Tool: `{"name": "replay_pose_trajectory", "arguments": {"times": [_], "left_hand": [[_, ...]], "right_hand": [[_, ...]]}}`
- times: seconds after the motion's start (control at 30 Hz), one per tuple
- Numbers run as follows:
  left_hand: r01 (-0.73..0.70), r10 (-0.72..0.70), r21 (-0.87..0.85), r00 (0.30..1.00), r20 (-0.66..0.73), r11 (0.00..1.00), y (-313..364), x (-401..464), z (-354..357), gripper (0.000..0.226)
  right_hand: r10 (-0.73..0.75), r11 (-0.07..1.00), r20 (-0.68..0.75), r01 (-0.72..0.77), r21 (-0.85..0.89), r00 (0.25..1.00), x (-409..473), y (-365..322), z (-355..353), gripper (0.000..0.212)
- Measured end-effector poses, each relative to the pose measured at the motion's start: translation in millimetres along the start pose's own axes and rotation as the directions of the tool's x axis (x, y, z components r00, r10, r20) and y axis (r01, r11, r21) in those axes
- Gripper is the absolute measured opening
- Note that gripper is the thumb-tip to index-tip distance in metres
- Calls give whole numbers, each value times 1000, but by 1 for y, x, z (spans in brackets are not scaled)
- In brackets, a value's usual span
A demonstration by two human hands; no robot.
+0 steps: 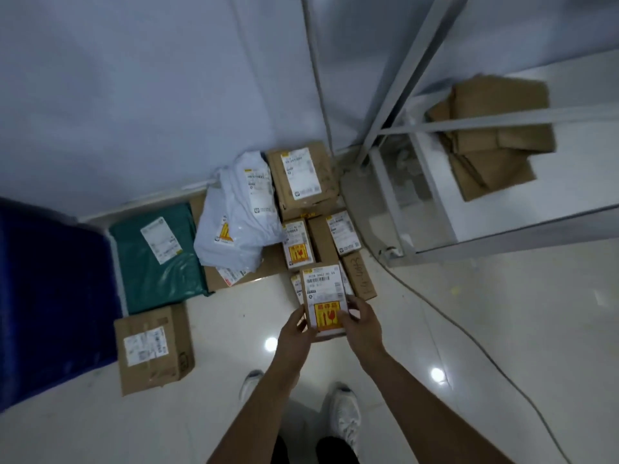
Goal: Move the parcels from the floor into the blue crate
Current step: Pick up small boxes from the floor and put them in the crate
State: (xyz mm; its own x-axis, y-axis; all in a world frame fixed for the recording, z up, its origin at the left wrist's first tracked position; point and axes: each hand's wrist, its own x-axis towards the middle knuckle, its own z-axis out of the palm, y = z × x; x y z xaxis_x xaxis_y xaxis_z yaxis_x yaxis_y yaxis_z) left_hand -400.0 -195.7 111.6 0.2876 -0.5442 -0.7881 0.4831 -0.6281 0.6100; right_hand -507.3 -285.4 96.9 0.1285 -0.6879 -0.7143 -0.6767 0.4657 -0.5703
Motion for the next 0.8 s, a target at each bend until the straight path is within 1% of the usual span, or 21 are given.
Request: {"name": "replay_pose_trajectory", "arguments": {"times": [0.23, 0.33, 0.4, 0.47, 0.53, 0.73, 0.8], "left_hand": [[-125, 119, -47, 987, -112, 991, 117, -120, -3, 44], [-187, 171, -80, 970, -173, 979, 160, -182, -14, 42], [-188, 164, -107, 965, -205, 976, 181, -224, -25, 42], [-159, 128, -133, 968, -216, 978, 197, -265, -40, 40], [-165, 127, -167, 967, -219, 972, 208, -307, -58, 40], [-251, 201, -187, 947, -252, 950, 217, -417, -132, 42], [-274, 226, -153, 936, -271, 950, 211, -450, -164, 44]], "right_hand": [[-228, 974, 34, 228, 17, 973, -116, -133, -59, 35], [-281, 959, 65, 278, 46, 958, -167, -176, -70, 34], [-320, 947, 81, 318, 46, 944, -204, -201, -73, 33], [-342, 940, 111, 338, 47, 933, -243, -220, -73, 30], [-365, 931, 143, 362, 46, 920, -281, -236, -71, 30], [-420, 908, 168, 415, 67, 892, -393, -268, -30, 35], [-438, 899, 195, 425, 107, 878, -433, -273, -7, 37]]}}
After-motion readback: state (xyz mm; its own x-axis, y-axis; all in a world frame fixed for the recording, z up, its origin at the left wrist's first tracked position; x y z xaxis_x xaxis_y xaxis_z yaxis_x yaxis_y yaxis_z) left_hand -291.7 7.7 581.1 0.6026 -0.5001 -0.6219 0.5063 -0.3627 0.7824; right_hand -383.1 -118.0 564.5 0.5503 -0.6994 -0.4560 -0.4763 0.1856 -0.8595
